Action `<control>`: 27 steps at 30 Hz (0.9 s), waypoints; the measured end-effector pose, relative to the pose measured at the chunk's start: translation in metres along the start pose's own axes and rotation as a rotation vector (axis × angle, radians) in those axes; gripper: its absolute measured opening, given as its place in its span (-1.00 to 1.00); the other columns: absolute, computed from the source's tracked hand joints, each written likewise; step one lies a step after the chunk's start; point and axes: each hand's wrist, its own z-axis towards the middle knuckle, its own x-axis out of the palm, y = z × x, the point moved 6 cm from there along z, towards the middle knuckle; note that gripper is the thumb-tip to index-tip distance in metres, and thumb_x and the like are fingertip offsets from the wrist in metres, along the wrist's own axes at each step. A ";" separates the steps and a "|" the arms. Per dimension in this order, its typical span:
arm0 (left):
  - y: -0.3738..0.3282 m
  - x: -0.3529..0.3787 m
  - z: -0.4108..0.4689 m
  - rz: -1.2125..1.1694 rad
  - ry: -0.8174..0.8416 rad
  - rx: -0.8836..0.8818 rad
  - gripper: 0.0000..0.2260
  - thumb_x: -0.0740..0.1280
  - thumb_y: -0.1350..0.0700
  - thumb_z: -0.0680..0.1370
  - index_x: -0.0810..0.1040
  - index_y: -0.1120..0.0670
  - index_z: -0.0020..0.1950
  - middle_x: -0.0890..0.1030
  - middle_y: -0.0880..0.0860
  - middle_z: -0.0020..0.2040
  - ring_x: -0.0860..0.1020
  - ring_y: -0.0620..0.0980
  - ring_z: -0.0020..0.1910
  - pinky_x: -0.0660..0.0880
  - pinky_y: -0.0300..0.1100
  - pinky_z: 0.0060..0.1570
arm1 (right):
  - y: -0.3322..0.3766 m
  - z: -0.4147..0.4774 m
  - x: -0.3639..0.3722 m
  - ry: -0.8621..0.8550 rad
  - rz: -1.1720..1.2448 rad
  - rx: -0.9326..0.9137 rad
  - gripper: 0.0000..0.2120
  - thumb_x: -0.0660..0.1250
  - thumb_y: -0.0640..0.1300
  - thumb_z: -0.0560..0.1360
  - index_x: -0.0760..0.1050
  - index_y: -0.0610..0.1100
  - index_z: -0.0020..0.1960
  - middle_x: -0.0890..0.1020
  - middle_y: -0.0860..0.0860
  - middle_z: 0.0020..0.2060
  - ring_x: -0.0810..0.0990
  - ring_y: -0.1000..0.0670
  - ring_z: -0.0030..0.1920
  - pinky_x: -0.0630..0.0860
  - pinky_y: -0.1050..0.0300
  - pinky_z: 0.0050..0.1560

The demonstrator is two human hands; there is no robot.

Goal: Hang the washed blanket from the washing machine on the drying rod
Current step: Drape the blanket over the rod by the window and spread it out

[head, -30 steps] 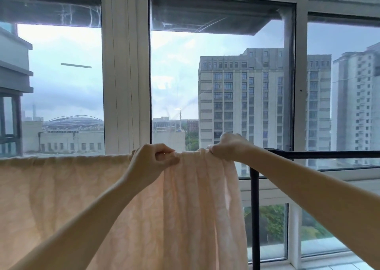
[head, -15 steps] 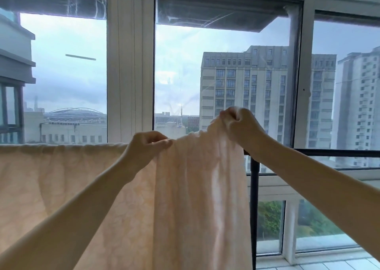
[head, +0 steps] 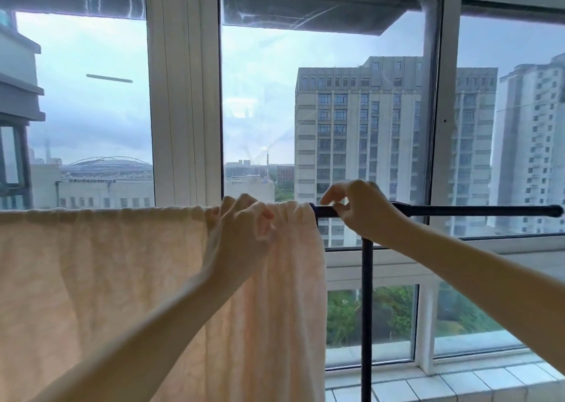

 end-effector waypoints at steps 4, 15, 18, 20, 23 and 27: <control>-0.028 0.014 -0.004 0.025 0.038 0.021 -0.72 0.32 -0.24 0.47 0.59 -0.06 -0.03 0.55 -0.19 -0.04 0.41 -0.13 0.00 0.22 -0.23 0.07 | -0.005 0.011 0.019 0.155 -0.113 -0.087 -0.70 0.41 -0.20 0.48 0.53 -0.11 0.21 0.65 -0.02 0.10 0.61 0.00 0.07 0.54 0.10 0.16; -0.049 0.014 0.002 0.259 0.022 0.062 -0.70 0.50 0.02 0.37 0.49 0.10 -0.03 0.54 0.07 -0.17 0.58 0.06 -0.19 0.53 -0.08 -0.23 | 0.012 0.020 0.033 0.052 0.004 -0.154 -0.87 0.35 -0.04 0.51 0.63 -0.07 -0.11 0.64 0.06 -0.34 0.60 0.07 -0.30 0.59 -0.01 -0.17; -0.028 0.009 0.003 -0.003 0.102 -0.061 -0.89 0.29 0.09 0.54 0.53 0.12 -0.08 0.52 0.00 -0.22 0.50 -0.04 -0.24 0.39 -0.37 -0.26 | 0.015 0.023 0.028 0.082 0.030 -0.142 -0.79 0.29 -0.27 0.48 0.67 -0.09 -0.01 0.70 0.04 -0.19 0.61 0.14 -0.25 0.60 0.17 -0.15; -0.015 0.003 0.007 -0.149 0.121 -0.167 -0.92 0.32 0.16 0.52 0.51 0.12 -0.17 0.51 -0.01 -0.32 0.47 -0.08 -0.36 0.38 -0.41 -0.42 | 0.018 0.023 0.030 0.127 0.055 -0.154 -0.67 0.26 -0.37 0.46 0.63 -0.08 0.10 0.68 0.07 -0.04 0.55 0.28 -0.27 0.51 0.42 -0.19; 0.003 -0.010 0.012 -0.424 0.152 -0.392 -1.00 0.35 0.20 0.54 0.55 0.12 -0.07 0.57 0.02 -0.24 0.49 -0.10 -0.31 0.44 -0.40 -0.41 | 0.028 0.019 0.041 0.159 0.024 -0.316 -0.65 0.38 -0.25 0.48 0.53 -0.07 0.25 0.64 0.03 0.04 0.55 0.20 -0.13 0.56 0.26 -0.03; 0.020 -0.022 0.015 -0.667 0.190 -0.507 -0.97 0.40 0.12 0.52 0.58 0.04 -0.09 0.63 0.01 -0.13 0.60 -0.03 -0.12 0.62 -0.11 -0.08 | 0.039 0.027 0.053 0.064 0.073 -0.416 -0.70 0.41 -0.15 0.50 0.52 -0.08 0.22 0.61 -0.02 0.01 0.57 0.04 -0.09 0.58 0.06 -0.07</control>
